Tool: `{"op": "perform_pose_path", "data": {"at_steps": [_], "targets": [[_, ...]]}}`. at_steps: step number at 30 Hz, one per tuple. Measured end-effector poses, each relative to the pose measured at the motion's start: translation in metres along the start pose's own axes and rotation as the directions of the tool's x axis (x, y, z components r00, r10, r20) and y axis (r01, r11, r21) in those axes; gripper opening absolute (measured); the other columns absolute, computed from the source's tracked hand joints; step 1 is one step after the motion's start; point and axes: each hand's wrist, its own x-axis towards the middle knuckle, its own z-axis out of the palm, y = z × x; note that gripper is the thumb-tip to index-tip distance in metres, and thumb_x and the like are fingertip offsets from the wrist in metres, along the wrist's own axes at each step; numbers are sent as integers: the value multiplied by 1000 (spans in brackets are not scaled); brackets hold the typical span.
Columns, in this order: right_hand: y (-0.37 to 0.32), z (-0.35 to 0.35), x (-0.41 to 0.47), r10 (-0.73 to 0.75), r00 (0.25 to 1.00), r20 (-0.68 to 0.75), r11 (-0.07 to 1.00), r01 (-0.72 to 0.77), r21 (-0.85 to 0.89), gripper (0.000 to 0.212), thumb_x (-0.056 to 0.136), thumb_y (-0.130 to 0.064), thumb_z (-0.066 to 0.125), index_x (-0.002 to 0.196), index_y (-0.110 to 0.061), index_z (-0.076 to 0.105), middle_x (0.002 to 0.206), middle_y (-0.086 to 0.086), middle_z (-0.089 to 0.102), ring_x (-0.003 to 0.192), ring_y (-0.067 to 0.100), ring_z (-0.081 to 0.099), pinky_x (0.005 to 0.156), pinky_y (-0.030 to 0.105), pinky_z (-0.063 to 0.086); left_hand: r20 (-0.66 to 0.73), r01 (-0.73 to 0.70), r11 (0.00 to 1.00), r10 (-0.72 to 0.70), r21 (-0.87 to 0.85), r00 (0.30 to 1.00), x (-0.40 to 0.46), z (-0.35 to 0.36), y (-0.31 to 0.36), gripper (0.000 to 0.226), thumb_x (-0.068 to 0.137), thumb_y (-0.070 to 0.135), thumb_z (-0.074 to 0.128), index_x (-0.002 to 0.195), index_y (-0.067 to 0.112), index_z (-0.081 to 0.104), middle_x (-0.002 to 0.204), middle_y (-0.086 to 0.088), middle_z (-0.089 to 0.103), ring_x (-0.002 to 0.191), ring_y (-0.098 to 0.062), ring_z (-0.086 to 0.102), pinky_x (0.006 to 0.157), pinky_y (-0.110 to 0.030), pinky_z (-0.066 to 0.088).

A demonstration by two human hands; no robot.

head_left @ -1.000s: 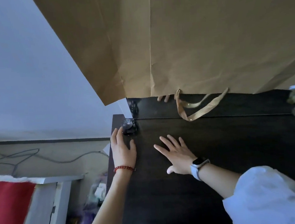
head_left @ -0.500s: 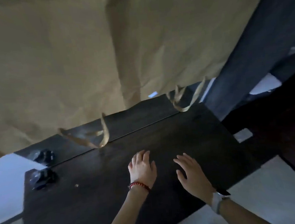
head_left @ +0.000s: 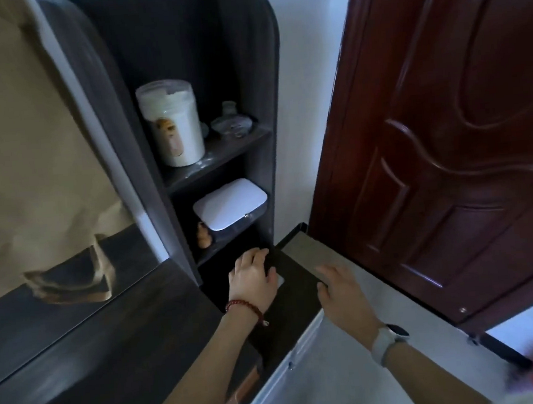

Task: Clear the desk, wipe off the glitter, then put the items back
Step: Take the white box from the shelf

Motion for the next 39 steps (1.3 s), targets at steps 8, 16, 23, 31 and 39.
{"op": "perform_pose_path", "data": {"at_steps": [8, 16, 23, 31, 39], "targets": [[10, 2, 106, -74, 996, 54, 996, 71, 56, 40, 95, -15, 43, 134, -9, 40, 136, 10, 45, 125, 20, 41, 100, 22, 30, -181, 344, 881, -415, -325, 892, 91, 3, -13, 52, 83, 13, 57, 131, 2, 38, 135, -25, 34, 128, -39, 28, 107, -43, 25], [-18, 58, 226, 101, 974, 201, 937, -161, 310, 40, 95, -20, 43, 131, -5, 42, 134, 13, 49, 124, 28, 45, 99, 32, 36, -260, 461, 728, -639, -507, 724, 126, 22, -36, 68, 82, 11, 59, 138, 2, 23, 150, -21, 5, 138, -38, 10, 112, -43, 19], [-34, 83, 264, 206, 960, 190, 811, -276, 515, 30, 89, -18, 53, 113, -1, 49, 113, 18, 58, 104, 31, 56, 89, 36, 45, -174, 525, 623, -724, -581, 667, 144, 22, -40, 72, 86, 16, 56, 141, 0, 12, 147, -24, 17, 137, -37, 18, 114, -41, 20], [-11, 75, 253, 48, 988, 149, 782, -130, 609, 9, 82, -2, 60, 85, 6, 63, 80, 14, 67, 73, 9, 67, 56, 8, 47, -253, 519, 626, -746, -582, 616, 137, 30, -27, 69, 85, 22, 60, 139, 3, 22, 145, -19, 21, 133, -36, 27, 109, -44, 31], [37, 58, 213, 3, 965, 263, 700, -190, 689, 42, 80, -13, 68, 112, 1, 44, 108, 17, 58, 97, 23, 62, 71, 20, 54, -280, 521, 568, -800, -637, 531, 99, 51, 0, 73, 84, 20, 62, 142, 8, 21, 132, -14, 30, 117, -26, 42, 88, -20, 33]]}}
